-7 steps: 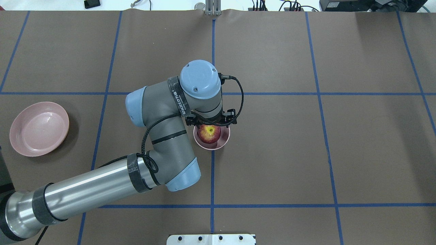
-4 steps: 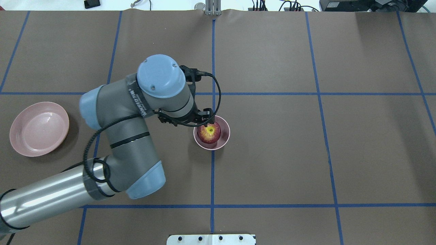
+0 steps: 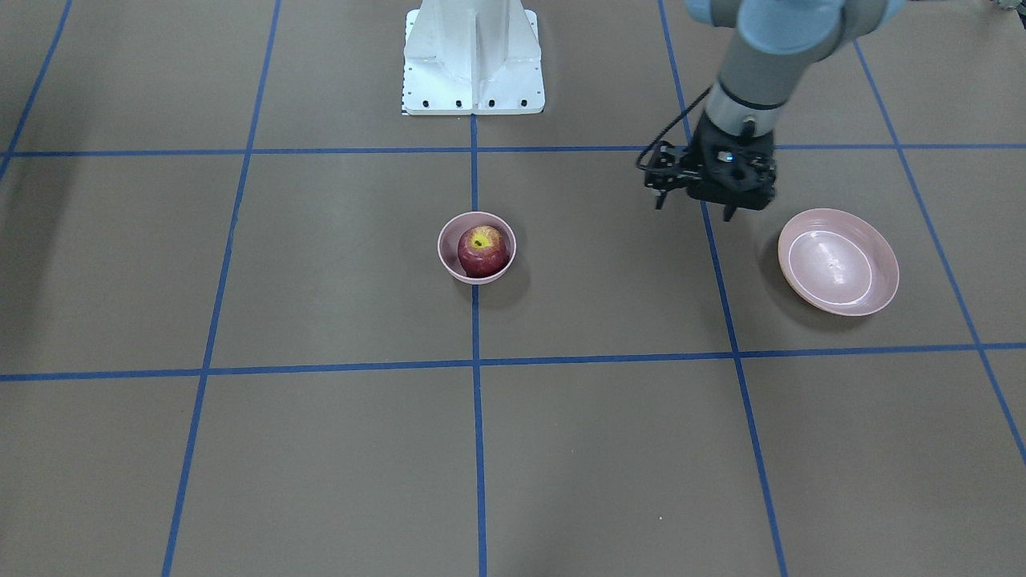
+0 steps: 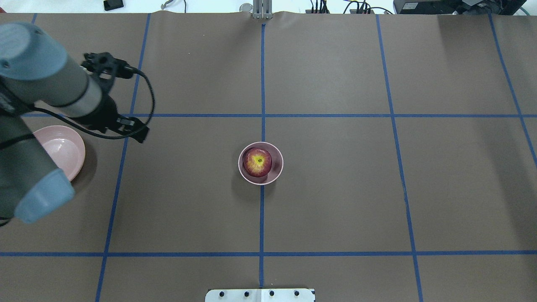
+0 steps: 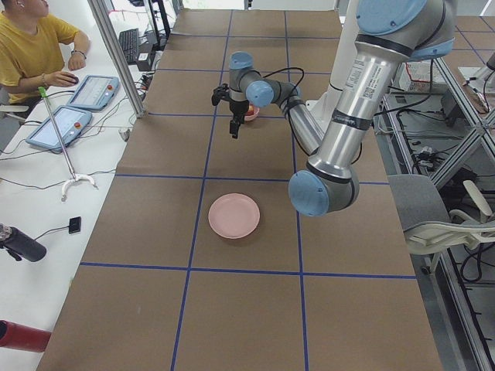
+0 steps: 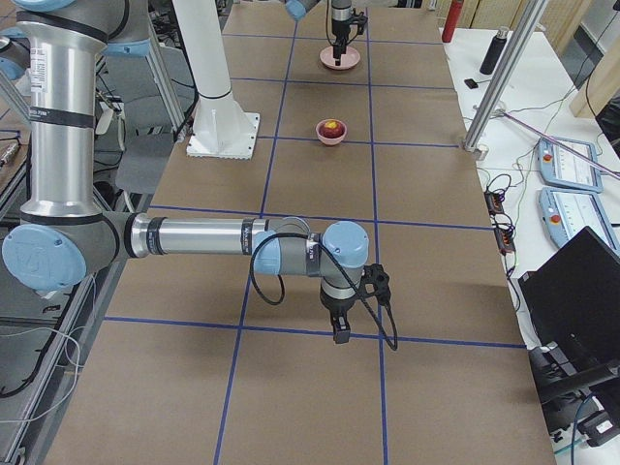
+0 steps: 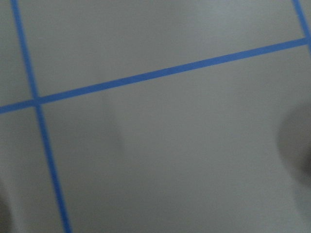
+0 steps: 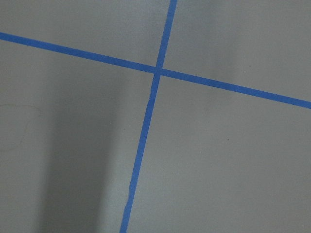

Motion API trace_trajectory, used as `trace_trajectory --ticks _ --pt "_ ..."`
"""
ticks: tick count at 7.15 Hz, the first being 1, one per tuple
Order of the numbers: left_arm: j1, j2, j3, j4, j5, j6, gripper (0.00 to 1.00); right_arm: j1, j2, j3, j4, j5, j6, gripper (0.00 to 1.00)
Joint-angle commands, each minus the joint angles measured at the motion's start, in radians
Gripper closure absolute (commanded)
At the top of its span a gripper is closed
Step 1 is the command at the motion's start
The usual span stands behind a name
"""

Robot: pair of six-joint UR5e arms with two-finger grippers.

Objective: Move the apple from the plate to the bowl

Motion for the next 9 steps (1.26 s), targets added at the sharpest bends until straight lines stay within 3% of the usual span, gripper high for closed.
trace_trajectory --ticks 1,2,5,7,9 --pt "-0.277 0.196 0.001 0.007 -0.159 0.432 0.03 0.000 0.000 -0.005 0.000 -0.002 0.000 0.00" --pt "-0.398 0.253 0.051 0.007 -0.180 0.578 0.03 0.000 0.000 -0.007 0.000 -0.003 0.001 0.00" --pt "-0.640 0.413 0.133 -0.009 -0.185 0.730 0.02 0.000 0.000 -0.007 0.000 0.001 0.009 0.00" --pt "-0.689 0.430 0.192 -0.015 -0.194 0.738 0.02 0.000 0.000 -0.007 0.000 0.001 0.009 0.00" --pt "-0.706 0.427 0.130 -0.001 -0.191 0.727 0.02 0.000 0.000 -0.005 0.000 0.003 0.011 0.00"
